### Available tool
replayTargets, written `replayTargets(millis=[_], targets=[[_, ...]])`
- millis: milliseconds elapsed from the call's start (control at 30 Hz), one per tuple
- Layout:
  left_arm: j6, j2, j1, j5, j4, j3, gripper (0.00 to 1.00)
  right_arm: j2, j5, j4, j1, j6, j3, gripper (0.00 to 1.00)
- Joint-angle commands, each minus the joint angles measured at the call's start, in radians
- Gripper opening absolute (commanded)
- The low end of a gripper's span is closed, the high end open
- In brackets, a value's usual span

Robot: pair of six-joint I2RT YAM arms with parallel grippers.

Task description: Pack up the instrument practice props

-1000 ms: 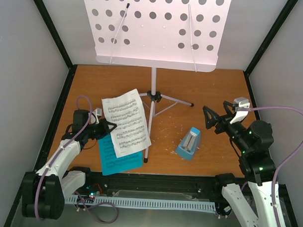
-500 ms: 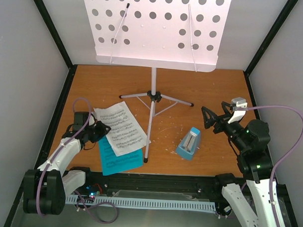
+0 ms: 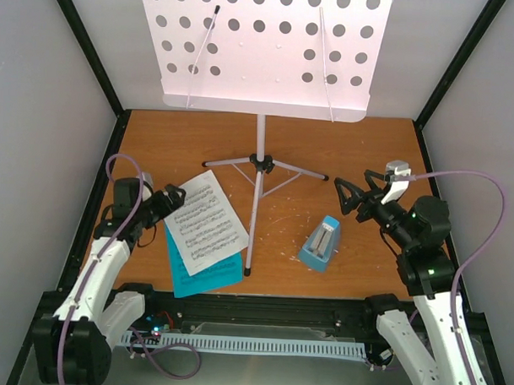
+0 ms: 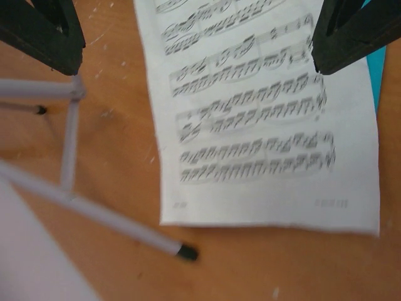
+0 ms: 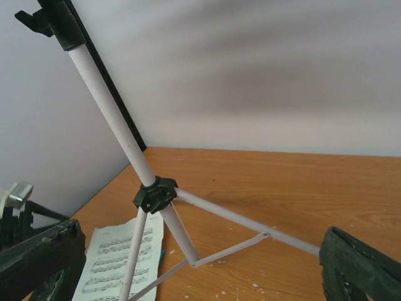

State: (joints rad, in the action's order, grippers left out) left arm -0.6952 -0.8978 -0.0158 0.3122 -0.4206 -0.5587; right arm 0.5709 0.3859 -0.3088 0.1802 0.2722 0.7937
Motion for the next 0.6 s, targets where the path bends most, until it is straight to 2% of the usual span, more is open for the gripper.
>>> replayTargets(millis=[0,100,267,400,567], targets=[[0.073,0.062,-0.008,-0.080,-0.017,-0.111,0.99,0.029,0.060,0.083,0.005,0.090,-0.019,1.00],[0.124,0.085,-0.007,0.022,0.061,-0.106,0.98,0.054,0.078,0.134,0.005,0.151,-0.041,1.00],[0.112,0.078,0.026,0.255,0.246,-0.053,0.90,0.129,0.146,0.226,0.005,0.273,-0.070,1.00],[0.104,0.024,0.159,0.271,0.377,-0.057,0.88,0.208,0.188,0.292,0.005,0.363,-0.081,1.00],[0.079,-0.115,0.328,0.295,0.545,-0.068,0.81,0.347,0.239,0.393,0.035,0.466,-0.089,0.96]])
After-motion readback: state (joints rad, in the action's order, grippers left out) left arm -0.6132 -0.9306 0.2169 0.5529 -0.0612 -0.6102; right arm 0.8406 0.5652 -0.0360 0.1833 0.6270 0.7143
